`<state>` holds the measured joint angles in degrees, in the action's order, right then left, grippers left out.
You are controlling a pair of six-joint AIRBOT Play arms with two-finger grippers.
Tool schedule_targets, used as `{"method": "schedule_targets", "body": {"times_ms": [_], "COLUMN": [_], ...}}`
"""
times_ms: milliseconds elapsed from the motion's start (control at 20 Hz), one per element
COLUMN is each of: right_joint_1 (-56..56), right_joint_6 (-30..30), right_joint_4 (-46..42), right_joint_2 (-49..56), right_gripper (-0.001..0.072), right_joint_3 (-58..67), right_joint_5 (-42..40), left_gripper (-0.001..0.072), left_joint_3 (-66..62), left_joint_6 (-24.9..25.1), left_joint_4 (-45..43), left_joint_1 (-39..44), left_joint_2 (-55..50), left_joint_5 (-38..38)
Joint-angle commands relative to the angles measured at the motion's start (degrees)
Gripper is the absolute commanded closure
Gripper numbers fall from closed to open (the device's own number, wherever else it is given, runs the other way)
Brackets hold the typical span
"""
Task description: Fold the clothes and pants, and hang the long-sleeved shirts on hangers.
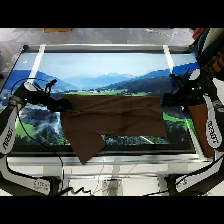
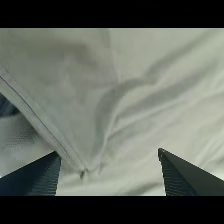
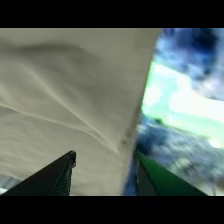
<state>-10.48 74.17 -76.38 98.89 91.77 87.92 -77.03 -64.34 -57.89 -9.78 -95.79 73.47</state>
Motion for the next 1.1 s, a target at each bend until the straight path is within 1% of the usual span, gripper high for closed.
{"method": "schedule_targets", "body": {"times_ms": [0, 100, 150, 200, 250, 400, 450, 550, 650, 750, 900, 1000, 1050], "right_joint_1": [-3.1, -7.0, -9.6, -11.9, -14.4, -20.9, -22.1, -23.0, -23.0, -23.0, -22.9, -22.6, -22.3], "right_joint_6": [-0.1, -0.4, -1.3, -2.6, -4.6, -11.5, -12.8, -14.9, -16.1, -17.3, -19.3, -19.5, -20.0], "right_joint_4": [-2.4, -1.2, -1.1, -0.1, 2.1, 11.8, 14.3, 17.9, 21.7, 25.4, 28.4, 28.1, 28.2], "right_joint_2": [-0.3, -2.2, -3.8, -5.2, -6.6, -8.5, -8.5, -8.5, -8.5, -8.5, -8.5, -8.5, -8.5], "right_gripper": [0.0330, 0.0330, 0.0330, 0.0330, 0.0330, 0.0329, 0.0329, 0.0326, 0.0323, 0.0323, 0.0331, 0.0336, 0.0415], "right_joint_3": [-0.9, -5.4, -9.8, -14.4, -19.3, -32.4, -35.7, -41.1, -44.2, -44.9, -44.9, -45.1, -45.3], "right_joint_5": [4.7, 5.5, 5.5, 5.4, 5.0, 3.5, 1.7, -5.2, -12.7, -16.6, -16.8, -15.7, -15.1], "left_gripper": [0.0020, 0.0021, 0.0037, 0.0090, 0.0108, 0.0107, 0.0107, 0.0108, 0.0107, 0.0107, 0.0107, 0.0108, 0.0108], "left_joint_3": [-0.1, -0.1, -0.1, 0.0, 0.2, 3.0, 4.9, 9.7, 15.0, 19.6, 25.7, 29.7, 31.5], "left_joint_6": [-0.2, -3.0, -3.7, -3.9, -3.9, -3.9, -3.8, -3.7, -3.0, -2.7, -2.7, -0.8, -0.8], "left_joint_4": [-1.7, -4.8, -5.4, -5.0, -4.9, -4.9, -4.9, -4.9, -4.9, -4.9, -4.9, -4.5, -4.5], "left_joint_1": [-1.6, -4.2, -5.9, -7.5, -9.0, -12.2, -12.8, -13.5, -13.7, -13.8, -13.8, -13.8, -13.8], "left_joint_2": [1.7, 4.4, 6.1, 7.8, 9.8, 15.5, 17.2, 20.3, 23.1, 25.4, 26.8, 26.8, 26.8], "left_joint_5": [4.3, 5.9, 6.1, 6.1, 6.1, 6.1, 6.1, 6.1, 5.0, 3.9, 2.6, 2.1, 2.0]}}
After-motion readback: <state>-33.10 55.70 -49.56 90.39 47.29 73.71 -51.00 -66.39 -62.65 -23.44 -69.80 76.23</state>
